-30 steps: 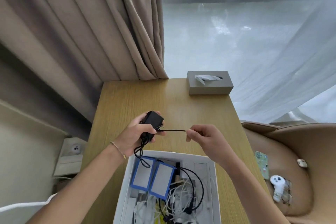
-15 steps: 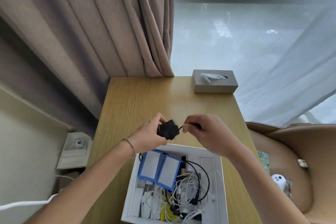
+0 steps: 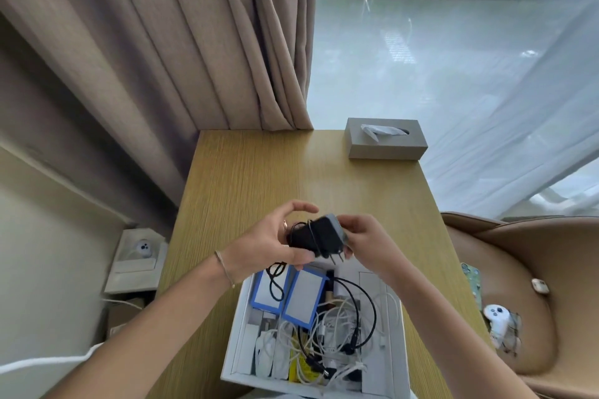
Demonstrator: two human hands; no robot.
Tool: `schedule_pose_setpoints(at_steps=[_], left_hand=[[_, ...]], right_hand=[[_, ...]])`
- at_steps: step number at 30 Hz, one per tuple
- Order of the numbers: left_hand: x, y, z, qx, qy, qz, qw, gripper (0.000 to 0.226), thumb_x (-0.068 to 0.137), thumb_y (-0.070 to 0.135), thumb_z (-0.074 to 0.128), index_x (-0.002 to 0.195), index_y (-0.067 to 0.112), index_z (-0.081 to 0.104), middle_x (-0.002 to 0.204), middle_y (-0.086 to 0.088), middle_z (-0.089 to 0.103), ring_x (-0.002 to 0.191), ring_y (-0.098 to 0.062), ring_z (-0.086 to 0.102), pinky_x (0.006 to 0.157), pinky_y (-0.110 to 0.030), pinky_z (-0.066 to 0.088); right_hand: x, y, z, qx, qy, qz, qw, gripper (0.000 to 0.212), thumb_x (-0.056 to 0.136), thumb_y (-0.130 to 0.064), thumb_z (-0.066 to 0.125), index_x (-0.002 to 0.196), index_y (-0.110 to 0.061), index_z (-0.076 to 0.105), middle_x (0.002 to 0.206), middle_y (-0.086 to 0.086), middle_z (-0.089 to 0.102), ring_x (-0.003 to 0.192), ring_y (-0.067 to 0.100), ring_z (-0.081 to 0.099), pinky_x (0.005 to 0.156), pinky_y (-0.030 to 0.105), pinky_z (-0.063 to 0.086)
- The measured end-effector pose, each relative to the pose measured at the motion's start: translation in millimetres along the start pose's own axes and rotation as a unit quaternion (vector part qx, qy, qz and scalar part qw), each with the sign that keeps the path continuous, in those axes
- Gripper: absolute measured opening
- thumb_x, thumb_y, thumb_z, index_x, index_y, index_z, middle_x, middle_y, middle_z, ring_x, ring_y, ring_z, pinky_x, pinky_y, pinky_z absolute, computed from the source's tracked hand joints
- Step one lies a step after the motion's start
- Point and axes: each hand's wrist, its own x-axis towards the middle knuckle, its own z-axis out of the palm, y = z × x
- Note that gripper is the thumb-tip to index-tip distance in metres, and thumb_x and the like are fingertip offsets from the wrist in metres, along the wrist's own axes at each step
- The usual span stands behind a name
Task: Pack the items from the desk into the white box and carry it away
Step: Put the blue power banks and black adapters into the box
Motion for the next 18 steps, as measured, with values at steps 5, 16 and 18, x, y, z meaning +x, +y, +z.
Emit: schedule_pose_setpoints(at_steps=[5,16,18], left_hand=[[-1,-16,8,-0.142,0.099,-0.008,0.985,0.042,0.085,-0.008,0.069,0.124,0.005,0.061,0.101,-0.019,0.065,0.087,-0.028,0.066,0.069,-0.034,0.059],[-10,-53,23,0.169,0.220,-0.074,0.958,0.040,0.066,0.022,0.089,0.100,0.024,0.067,0.091,0.000,0.074,0.087,-0.018,0.072,0.082,-0.044,0.060],[-16,-59,25,0.161,0.195,-0.082,0.964,0.043,0.064,0.028,0.089,0.101,0.028,0.067,0.090,0.003,0.075,0.085,-0.014,0.072,0.079,-0.042,0.062]], right_hand=[[-12,19,22,0.051,0.015,0.031,0.998,0.023,0.102,-0.011,0.057,0.086,-0.002,0.070,0.056,0.001,0.049,0.049,0.011,0.044,0.051,0.021,0.039],[-22,25,40,0.015,0.045,0.067,0.997,0.029,0.100,-0.024,0.061,0.081,-0.006,0.073,0.054,0.001,0.056,0.053,0.018,0.047,0.056,0.031,0.039],[-24,28,41,0.002,0.018,0.071,0.997,0.035,0.102,-0.029,0.058,0.080,-0.005,0.071,0.054,0.000,0.053,0.053,0.018,0.045,0.058,0.033,0.037]])
